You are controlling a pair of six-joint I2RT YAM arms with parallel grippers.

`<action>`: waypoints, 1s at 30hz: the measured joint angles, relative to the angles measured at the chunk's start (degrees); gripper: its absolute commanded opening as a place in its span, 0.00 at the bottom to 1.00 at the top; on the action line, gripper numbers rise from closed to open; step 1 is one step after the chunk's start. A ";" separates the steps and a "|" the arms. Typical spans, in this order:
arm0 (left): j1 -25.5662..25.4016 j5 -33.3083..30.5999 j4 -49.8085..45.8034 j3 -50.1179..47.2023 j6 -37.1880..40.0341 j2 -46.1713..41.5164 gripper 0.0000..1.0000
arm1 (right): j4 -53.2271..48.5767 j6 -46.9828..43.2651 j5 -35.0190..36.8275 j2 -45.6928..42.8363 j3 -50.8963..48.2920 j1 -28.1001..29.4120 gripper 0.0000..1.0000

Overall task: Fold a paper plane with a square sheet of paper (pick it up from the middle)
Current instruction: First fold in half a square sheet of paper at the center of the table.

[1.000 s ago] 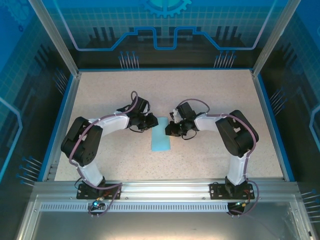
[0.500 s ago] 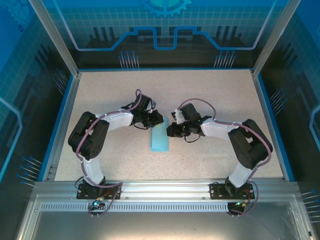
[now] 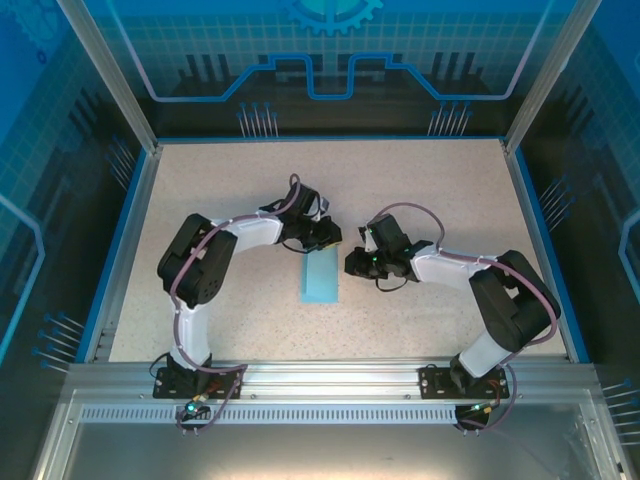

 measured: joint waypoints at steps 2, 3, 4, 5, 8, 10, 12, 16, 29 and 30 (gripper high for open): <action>0.02 -0.37 -1.03 1.03 0.26 1.05 0.10 | 0.07 0.39 -0.02 0.11 0.00 0.00 0.13; 0.02 -0.72 -1.46 1.55 0.46 1.60 0.09 | 0.22 0.44 -0.07 0.24 0.00 0.00 0.13; 0.02 -1.09 -1.79 1.88 0.68 1.99 0.09 | 0.44 0.55 -0.13 0.39 0.00 0.00 0.13; 0.00 -1.57 -2.16 2.10 0.87 2.34 0.08 | 0.68 0.59 -0.20 0.63 0.00 0.02 0.13; 0.02 -2.75 -3.43 2.14 1.14 2.51 0.08 | 1.03 0.59 -0.42 1.11 0.04 0.02 0.13; 0.02 -3.28 -3.89 2.14 1.40 2.51 0.08 | 1.14 0.57 -0.55 1.70 0.15 0.13 0.12; 0.02 -3.69 -4.42 2.14 1.62 2.51 0.08 | 1.31 0.57 -0.81 2.82 0.61 0.24 0.12; 0.02 -4.37 -4.81 2.14 2.56 2.56 0.08 | 1.57 0.55 -1.57 5.49 2.23 0.63 0.12; 0.02 -4.57 -5.01 2.16 2.86 3.26 0.08 | 4.74 1.49 -3.61 12.74 8.96 1.27 0.11; 0.02 -4.55 -5.01 2.16 2.86 3.26 0.08 | 4.92 1.51 -3.65 13.38 9.29 1.25 0.11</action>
